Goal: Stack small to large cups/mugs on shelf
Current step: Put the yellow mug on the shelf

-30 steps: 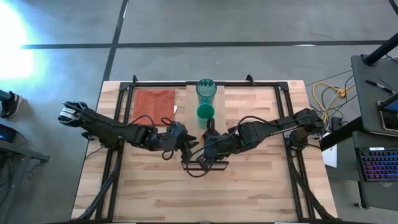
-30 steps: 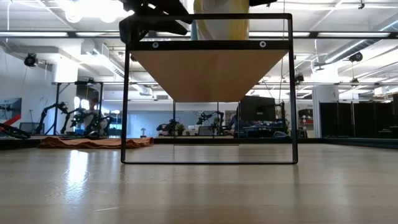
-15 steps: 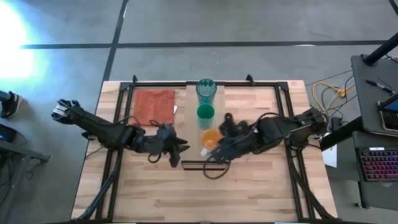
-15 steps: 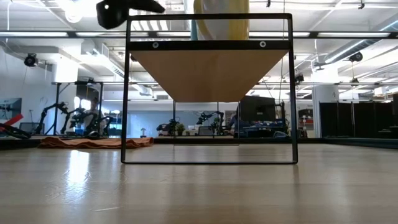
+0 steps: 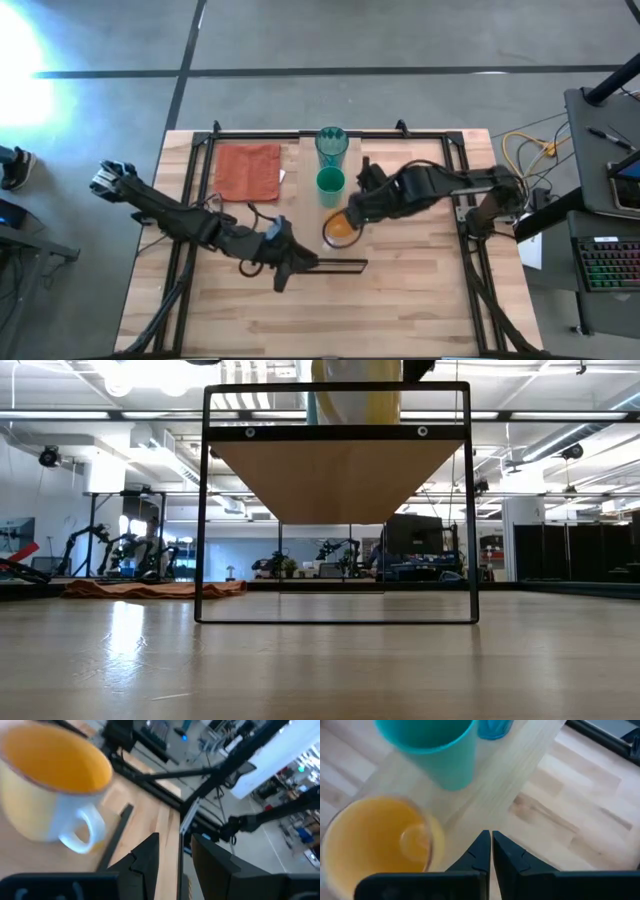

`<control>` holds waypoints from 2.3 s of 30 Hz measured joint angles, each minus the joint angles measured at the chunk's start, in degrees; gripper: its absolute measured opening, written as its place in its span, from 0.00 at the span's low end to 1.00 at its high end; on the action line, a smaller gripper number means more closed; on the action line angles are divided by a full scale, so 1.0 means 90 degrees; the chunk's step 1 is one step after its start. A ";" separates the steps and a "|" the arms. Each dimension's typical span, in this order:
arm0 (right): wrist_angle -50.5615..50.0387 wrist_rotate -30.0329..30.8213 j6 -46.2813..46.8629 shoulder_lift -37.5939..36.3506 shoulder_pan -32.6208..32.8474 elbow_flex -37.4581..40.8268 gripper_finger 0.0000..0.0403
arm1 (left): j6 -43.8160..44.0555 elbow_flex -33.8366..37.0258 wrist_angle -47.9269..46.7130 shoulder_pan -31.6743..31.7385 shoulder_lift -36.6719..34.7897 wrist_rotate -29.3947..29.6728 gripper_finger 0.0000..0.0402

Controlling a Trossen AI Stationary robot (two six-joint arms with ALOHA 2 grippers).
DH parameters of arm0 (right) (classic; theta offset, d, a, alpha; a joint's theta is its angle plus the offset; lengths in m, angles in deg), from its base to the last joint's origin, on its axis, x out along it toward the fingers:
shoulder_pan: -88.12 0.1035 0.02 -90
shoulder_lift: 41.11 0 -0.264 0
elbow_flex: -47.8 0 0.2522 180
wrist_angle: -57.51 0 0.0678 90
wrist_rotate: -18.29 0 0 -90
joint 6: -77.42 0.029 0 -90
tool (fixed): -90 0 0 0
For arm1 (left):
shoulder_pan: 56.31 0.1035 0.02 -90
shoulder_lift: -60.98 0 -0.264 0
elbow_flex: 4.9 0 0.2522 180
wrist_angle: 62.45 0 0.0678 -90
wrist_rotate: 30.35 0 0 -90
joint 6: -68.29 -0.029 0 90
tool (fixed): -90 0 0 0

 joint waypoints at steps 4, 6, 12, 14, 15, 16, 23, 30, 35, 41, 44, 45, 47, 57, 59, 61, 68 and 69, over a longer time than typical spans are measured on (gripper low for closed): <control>0.0196 -0.0052 -0.0315 -0.0007 -0.0319 0.0219 0.03 | 0.0031 -0.0055 0.0034 0.0000 0.0411 -0.0208 0.25; 0.0259 -0.0060 -0.0390 -0.0005 -0.0438 0.0306 0.03 | 0.0091 -0.0138 0.0052 0.0000 0.0642 -0.0315 0.25; 0.0374 -0.0167 -0.0463 -0.0005 -0.0609 0.0468 0.03 | 0.0186 -0.0386 0.0039 -0.0004 0.1224 -0.0025 0.25; 0.0401 -0.0230 -0.0388 -0.0005 -0.0597 0.0551 0.03 | 0.0188 -0.0453 0.0066 0.0002 0.1325 0.0319 0.25; 0.0409 -0.0270 -0.0357 -0.0005 -0.0595 0.0604 0.03 | 0.0188 -0.0468 0.0068 0.0002 0.1357 0.0500 0.25; 0.0447 -0.0343 -0.0328 -0.0005 -0.0595 0.0671 0.03 | 0.0188 -0.0475 0.0051 0.0005 0.1382 0.0659 0.25; 0.1173 -0.0427 -0.0347 -0.0003 -0.0580 0.0939 0.03 | 0.0193 -0.0487 -0.0197 0.0110 0.1437 0.1164 0.25; 0.1524 -0.0609 -0.0518 -0.0002 -0.0565 0.0983 0.03 | 0.0194 -0.0487 -0.0613 0.0218 0.1437 0.1343 0.25; 0.1519 -0.0864 -0.0633 -0.0002 -0.0529 0.0968 0.03 | 0.0195 -0.0487 -0.0641 0.0233 0.1411 0.1385 0.25; 0.1521 -0.0929 -0.0634 -0.0002 -0.0478 0.0968 0.03 | 0.0195 -0.0484 -0.0703 0.0233 0.1237 0.1598 0.25; 0.1538 -0.1002 -0.0677 -0.0002 -0.0468 0.0968 0.03 | 0.0195 -0.0484 -0.0912 0.0231 0.1122 0.1727 0.25; 0.1558 -0.1005 -0.0680 -0.0002 -0.0458 0.0968 0.03 | 0.0195 -0.0484 -0.1020 0.0231 0.1104 0.1794 0.25; 0.1574 -0.1013 -0.0684 -0.0002 -0.0442 0.0968 0.03 | 0.0205 -0.0484 -0.1234 0.0233 0.1061 0.1834 0.25; 0.1733 -0.1084 -0.0729 -0.0005 -0.0323 0.0967 0.03 | 0.0371 -0.0478 -0.1515 0.0221 0.1018 0.1868 0.25; 0.1753 -0.1084 -0.0729 -0.0005 -0.0300 0.0960 0.03 | 0.0373 -0.0477 -0.1520 0.0208 0.1004 0.1863 0.25; 0.1833 -0.1101 -0.0731 -0.0005 -0.0298 0.0958 0.03 | 0.0373 -0.0479 -0.1510 0.0193 0.0970 0.1862 0.25; 0.2044 -0.1220 -0.0843 -0.0005 -0.0298 0.0956 0.03 | 0.0368 -0.0478 -0.1534 0.0155 0.0819 0.1846 0.25; 0.2042 -0.1221 -0.0845 -0.0005 -0.0298 0.0956 0.03 | 0.0368 -0.0478 -0.1532 0.0155 0.0798 0.1848 0.25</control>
